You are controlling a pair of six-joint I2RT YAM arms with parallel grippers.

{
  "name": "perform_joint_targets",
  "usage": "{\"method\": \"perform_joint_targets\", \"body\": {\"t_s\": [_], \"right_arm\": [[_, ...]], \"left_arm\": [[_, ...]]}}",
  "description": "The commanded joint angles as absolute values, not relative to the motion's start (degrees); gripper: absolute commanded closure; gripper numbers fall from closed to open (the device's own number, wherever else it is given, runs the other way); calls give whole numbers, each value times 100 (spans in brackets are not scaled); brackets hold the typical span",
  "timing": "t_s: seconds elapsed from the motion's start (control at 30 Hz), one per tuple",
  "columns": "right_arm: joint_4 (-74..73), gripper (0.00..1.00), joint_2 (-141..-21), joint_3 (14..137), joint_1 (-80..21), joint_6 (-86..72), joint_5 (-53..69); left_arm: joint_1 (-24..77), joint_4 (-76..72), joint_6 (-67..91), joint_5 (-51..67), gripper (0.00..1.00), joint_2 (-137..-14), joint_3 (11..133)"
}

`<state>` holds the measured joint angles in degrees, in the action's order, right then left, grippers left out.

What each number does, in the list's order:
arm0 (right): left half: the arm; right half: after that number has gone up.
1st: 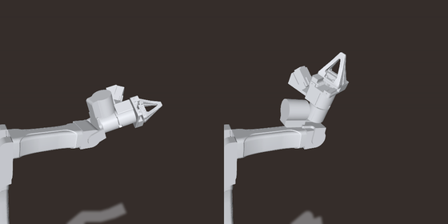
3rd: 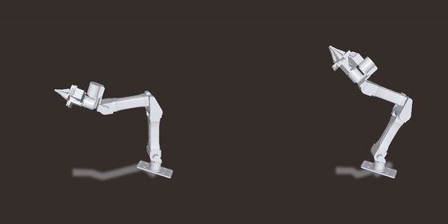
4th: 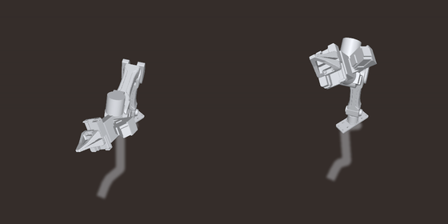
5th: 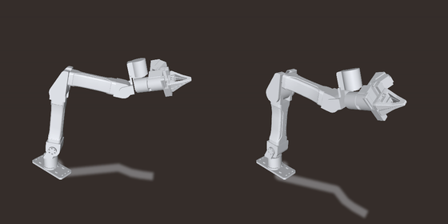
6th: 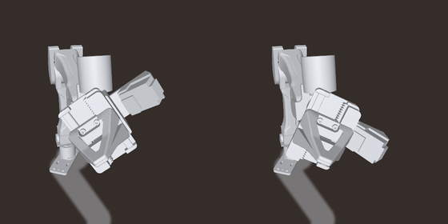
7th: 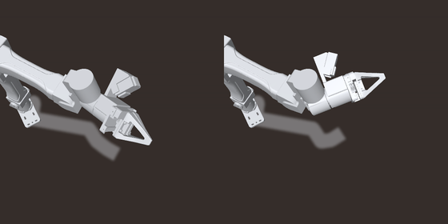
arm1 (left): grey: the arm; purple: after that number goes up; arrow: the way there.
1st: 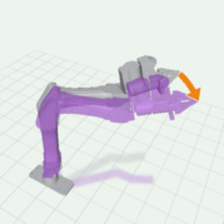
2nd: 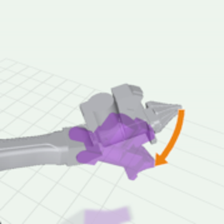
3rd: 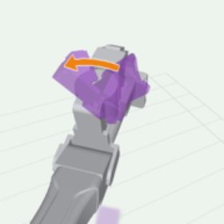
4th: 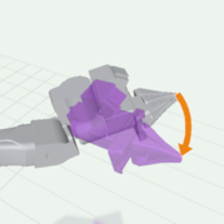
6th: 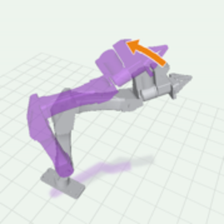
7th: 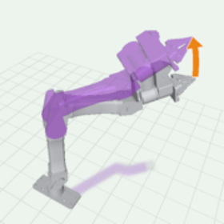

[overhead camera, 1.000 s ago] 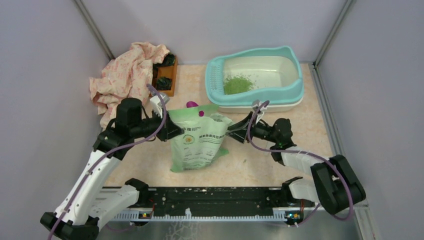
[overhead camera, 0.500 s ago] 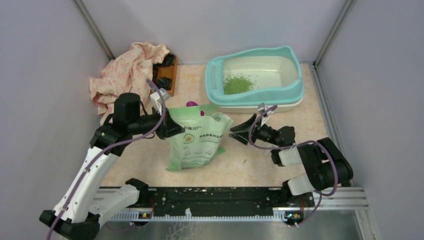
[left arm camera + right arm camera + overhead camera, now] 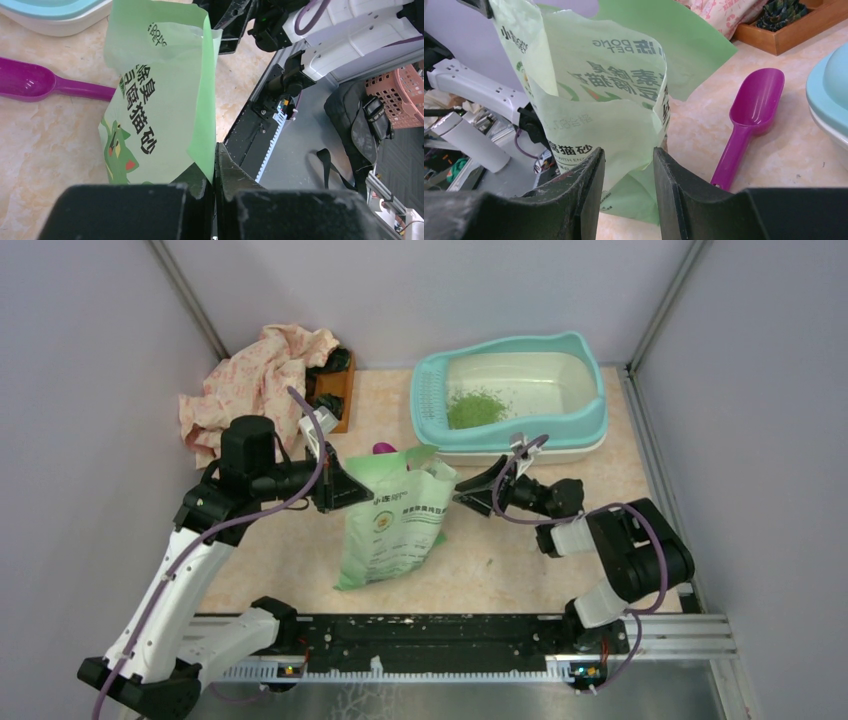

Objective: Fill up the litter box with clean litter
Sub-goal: Adjust the cat litter bag at the center of the board.

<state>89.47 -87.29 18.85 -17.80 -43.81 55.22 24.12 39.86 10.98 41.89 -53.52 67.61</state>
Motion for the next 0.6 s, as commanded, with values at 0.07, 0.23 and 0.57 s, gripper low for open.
{"method": "perform_joint_targets", "body": {"t_s": [0.07,0.23,0.57], "right_arm": [[9858,59,-9129,2334,-1741,-4353,5605],[9855,59,-9211,2316,-1745,-4246,5363],[8701,58,-8664,2219,-1710,-3907,4946]], "left_arm": [[2395,3103,1248,4632,98,-5273,7060],[2399,3235,1178,4487,98,-5234,7025],[2399,3552,1053,3941,94,-5198,6982]]}}
